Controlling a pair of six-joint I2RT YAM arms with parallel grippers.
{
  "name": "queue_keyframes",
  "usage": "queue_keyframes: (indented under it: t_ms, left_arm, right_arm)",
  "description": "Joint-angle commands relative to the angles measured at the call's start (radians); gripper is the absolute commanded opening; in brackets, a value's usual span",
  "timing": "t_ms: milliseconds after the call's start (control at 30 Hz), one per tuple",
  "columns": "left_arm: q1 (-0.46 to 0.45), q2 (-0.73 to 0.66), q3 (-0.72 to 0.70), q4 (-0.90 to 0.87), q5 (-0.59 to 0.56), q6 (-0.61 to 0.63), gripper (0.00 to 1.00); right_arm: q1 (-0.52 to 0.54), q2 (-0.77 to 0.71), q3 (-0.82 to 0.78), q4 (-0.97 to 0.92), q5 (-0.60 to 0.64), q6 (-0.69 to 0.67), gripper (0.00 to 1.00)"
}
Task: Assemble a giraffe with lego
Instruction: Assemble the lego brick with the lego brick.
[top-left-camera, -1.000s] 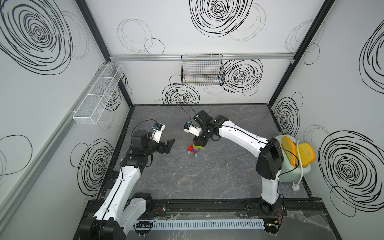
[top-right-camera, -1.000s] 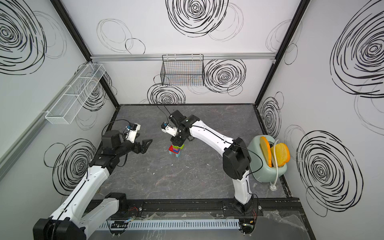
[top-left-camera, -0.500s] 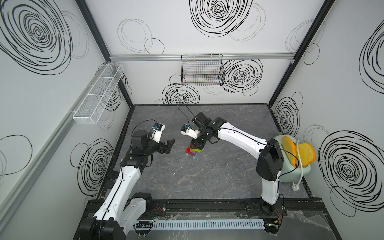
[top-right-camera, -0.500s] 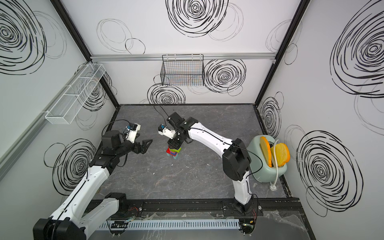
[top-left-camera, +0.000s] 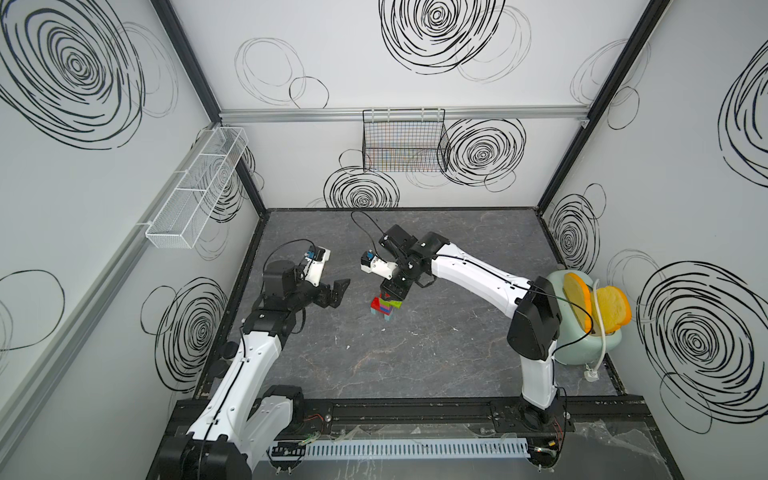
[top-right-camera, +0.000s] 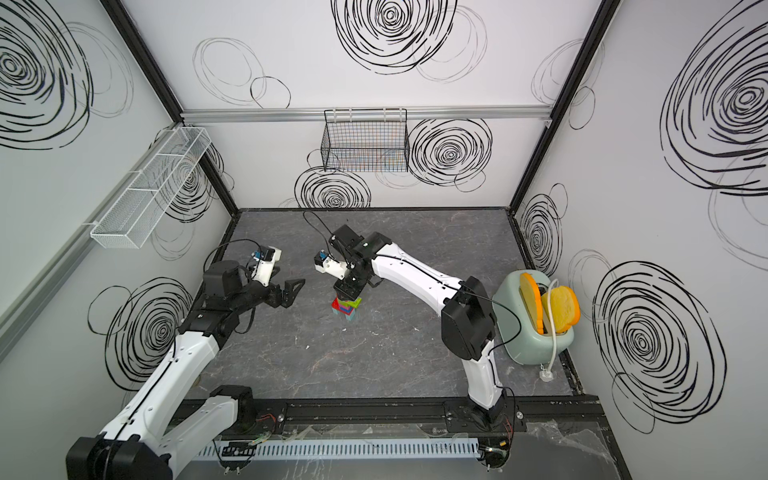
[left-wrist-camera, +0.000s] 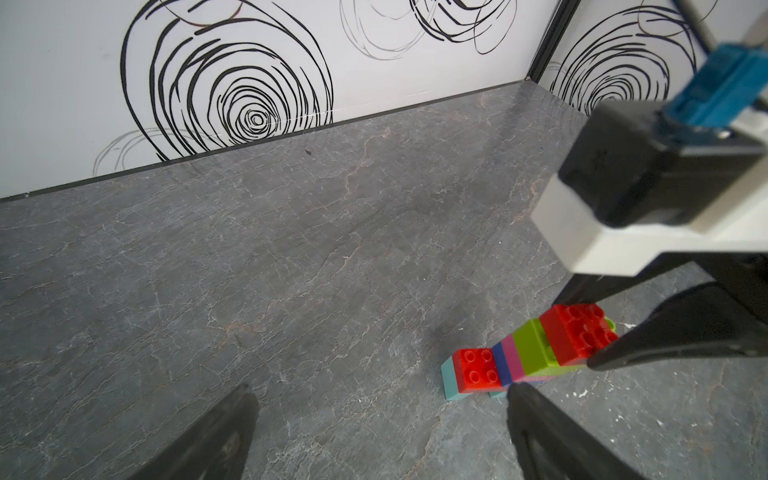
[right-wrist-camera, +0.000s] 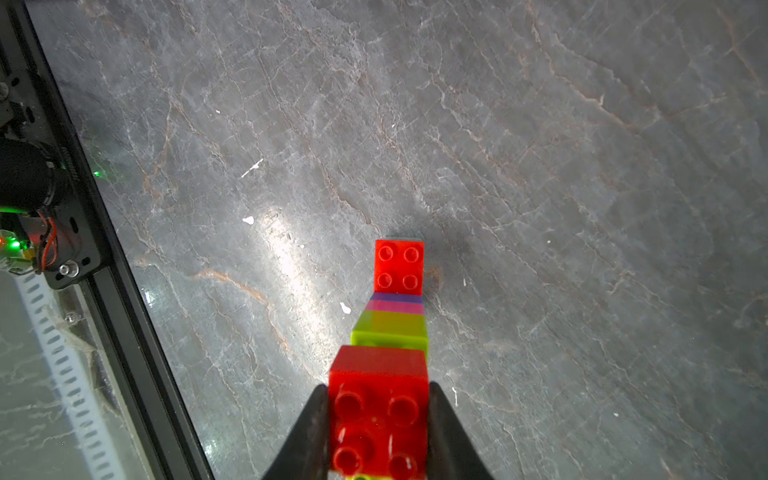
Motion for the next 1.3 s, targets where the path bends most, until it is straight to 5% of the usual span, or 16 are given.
queue_keyframes:
  t_ms: [0,667,1267]
  left_arm:
    - [0.005,-0.013,-0.011,0.043,0.012,0.007,0.98]
    - [0.006,-0.013,-0.012,0.045,0.015,0.007,0.98]
    - [0.006,-0.003,-0.009,0.048,0.018,0.005,0.98]
  right_arm:
    - [-0.003,0.025,0.012,-0.110,0.009,0.018,0.18]
    - [0.000,0.078,-0.110,-0.029,0.035,0.055,0.20]
    - [0.042,0.157,-0.182,-0.083,0.198,0.035,0.19]
